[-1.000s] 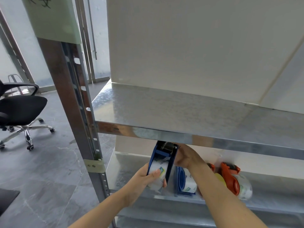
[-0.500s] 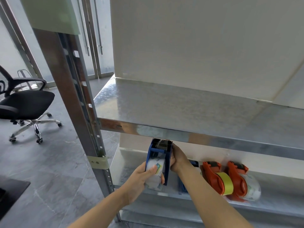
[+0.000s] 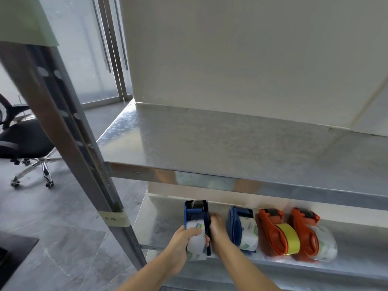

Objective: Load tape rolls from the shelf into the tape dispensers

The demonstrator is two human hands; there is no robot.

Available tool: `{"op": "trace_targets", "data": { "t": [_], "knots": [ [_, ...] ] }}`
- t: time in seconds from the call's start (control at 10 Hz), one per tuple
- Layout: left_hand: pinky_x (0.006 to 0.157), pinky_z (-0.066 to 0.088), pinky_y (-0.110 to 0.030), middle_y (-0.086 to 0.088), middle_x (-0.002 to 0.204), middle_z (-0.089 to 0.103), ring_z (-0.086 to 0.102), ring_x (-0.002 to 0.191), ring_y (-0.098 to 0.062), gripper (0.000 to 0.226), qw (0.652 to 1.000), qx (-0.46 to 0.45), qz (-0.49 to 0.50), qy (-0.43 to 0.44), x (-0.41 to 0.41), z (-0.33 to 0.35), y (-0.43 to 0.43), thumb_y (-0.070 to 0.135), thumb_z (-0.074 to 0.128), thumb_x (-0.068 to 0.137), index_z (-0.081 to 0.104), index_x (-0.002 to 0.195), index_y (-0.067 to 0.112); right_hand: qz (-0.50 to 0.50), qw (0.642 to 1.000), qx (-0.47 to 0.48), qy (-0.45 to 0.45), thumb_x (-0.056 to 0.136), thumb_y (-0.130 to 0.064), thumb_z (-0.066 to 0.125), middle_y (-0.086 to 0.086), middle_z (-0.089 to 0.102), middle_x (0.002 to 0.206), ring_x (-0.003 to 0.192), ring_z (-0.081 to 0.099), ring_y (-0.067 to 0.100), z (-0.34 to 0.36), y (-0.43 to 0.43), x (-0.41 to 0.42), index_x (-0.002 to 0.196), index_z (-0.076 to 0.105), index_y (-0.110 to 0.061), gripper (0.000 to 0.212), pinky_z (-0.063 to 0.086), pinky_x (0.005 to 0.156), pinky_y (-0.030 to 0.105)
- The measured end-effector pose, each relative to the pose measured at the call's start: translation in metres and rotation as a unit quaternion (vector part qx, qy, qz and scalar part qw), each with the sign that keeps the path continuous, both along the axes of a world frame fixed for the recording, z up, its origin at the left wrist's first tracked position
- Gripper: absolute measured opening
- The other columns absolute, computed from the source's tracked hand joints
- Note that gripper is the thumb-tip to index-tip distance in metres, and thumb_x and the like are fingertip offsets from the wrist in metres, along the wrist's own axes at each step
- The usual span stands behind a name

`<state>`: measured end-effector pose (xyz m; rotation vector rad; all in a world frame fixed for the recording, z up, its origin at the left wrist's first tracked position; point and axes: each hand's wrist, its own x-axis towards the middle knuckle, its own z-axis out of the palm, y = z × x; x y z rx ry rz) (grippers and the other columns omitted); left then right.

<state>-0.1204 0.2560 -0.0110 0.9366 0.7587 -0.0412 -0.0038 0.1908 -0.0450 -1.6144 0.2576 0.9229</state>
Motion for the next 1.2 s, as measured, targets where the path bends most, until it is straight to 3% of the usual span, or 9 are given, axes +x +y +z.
{"op": "trace_targets", "data": {
  "t": [0.1,0.2,0.4,0.5,0.6,0.7,0.8,1.0,1.2],
  "knots": [
    [0.075,0.053,-0.042,-0.024,0.082,0.073,0.068,0.073,-0.031,0.042,0.999,-0.011,-0.006,0.039,0.017,-0.016,0.005,0.003,0.067,0.085,0.05,0.12,-0.012,-0.014,1.0,-0.012,0.02,0.095,-0.027,0.04,0.008,0.056,0.05,0.042,0.053,0.022,-0.022,-0.001,0.003,0.066,0.052,-0.01,0.035,0.04,0.042,0.023],
    [0.07,0.054,-0.038,-0.021,0.081,0.073,0.068,0.072,-0.03,0.036,0.998,0.0,-0.015,0.059,0.031,-0.024,0.009,0.006,0.068,0.086,0.054,0.115,-0.009,-0.05,0.997,0.02,0.056,0.096,-0.042,0.04,0.012,0.063,0.065,0.053,0.058,0.026,-0.034,0.002,0.008,0.077,0.057,-0.009,0.042,0.044,0.046,0.026],
    [0.059,0.055,-0.034,-0.02,0.092,0.073,0.068,0.076,-0.031,0.036,0.995,0.0,-0.019,0.095,0.055,-0.042,0.021,0.017,0.066,0.089,0.059,0.116,-0.006,-0.026,0.997,-0.061,0.04,0.089,-0.068,0.031,0.017,0.063,0.115,0.097,0.064,0.03,-0.053,0.012,0.02,0.124,0.054,-0.012,0.069,0.054,0.081,0.04],
    [0.069,0.055,-0.039,-0.023,0.109,0.072,0.068,0.093,-0.036,0.037,0.994,0.005,-0.034,0.103,0.058,-0.051,0.028,0.023,0.068,0.087,0.063,0.115,0.001,0.067,0.974,-0.207,-0.057,0.086,-0.072,0.023,0.017,0.045,0.141,0.122,0.05,0.032,-0.06,0.008,0.02,0.138,0.041,-0.009,0.084,0.041,0.104,0.046],
    [0.074,0.052,-0.036,-0.016,0.108,0.071,0.067,0.096,-0.03,0.037,0.991,0.063,-0.045,0.111,0.058,-0.051,0.026,0.031,0.067,0.088,0.061,0.115,0.006,0.088,0.967,-0.217,-0.098,0.09,-0.068,0.022,0.018,0.048,0.138,0.12,0.05,0.032,-0.055,0.004,0.015,0.133,0.047,-0.008,0.078,0.04,0.104,0.046],
    [0.075,0.052,-0.033,-0.01,0.105,0.069,0.066,0.095,-0.025,0.043,0.978,0.166,-0.038,0.122,0.059,-0.05,0.021,0.042,0.066,0.086,0.056,0.111,0.008,0.072,0.969,-0.134,-0.194,0.096,-0.054,0.032,0.013,0.057,0.13,0.117,0.053,0.026,-0.038,-0.006,-0.007,0.124,0.058,-0.017,0.053,0.04,0.105,0.042],
    [0.067,0.049,-0.03,-0.01,0.1,0.065,0.062,0.086,-0.021,0.04,0.967,0.217,-0.013,0.132,0.058,-0.043,0.017,0.042,0.063,0.088,0.051,0.107,0.008,0.102,0.965,-0.087,-0.224,0.095,-0.05,0.04,0.003,0.054,0.134,0.121,0.051,0.019,-0.027,-0.012,-0.02,0.133,0.052,-0.024,0.047,0.039,0.105,0.035],
    [0.079,0.047,-0.03,-0.009,0.115,0.063,0.06,0.096,-0.022,0.044,0.941,0.316,-0.022,0.121,0.045,-0.039,0.027,0.035,0.058,0.092,0.045,0.125,0.008,0.165,0.942,-0.117,-0.268,0.095,-0.05,0.043,-0.001,0.046,0.142,0.128,0.047,0.017,-0.016,-0.018,-0.024,0.142,0.038,-0.025,0.054,0.04,0.106,0.033],
    [0.086,0.055,-0.038,0.004,0.104,0.062,0.063,0.092,-0.018,0.044,0.896,0.421,-0.081,0.12,0.022,-0.024,0.047,0.033,0.068,0.084,0.046,0.119,0.019,0.161,0.943,-0.121,-0.266,0.095,-0.042,0.049,0.0,0.051,0.139,0.123,0.05,0.016,-0.003,-0.025,-0.022,0.141,0.04,-0.023,0.05,0.042,0.101,0.03]
  ]
}}
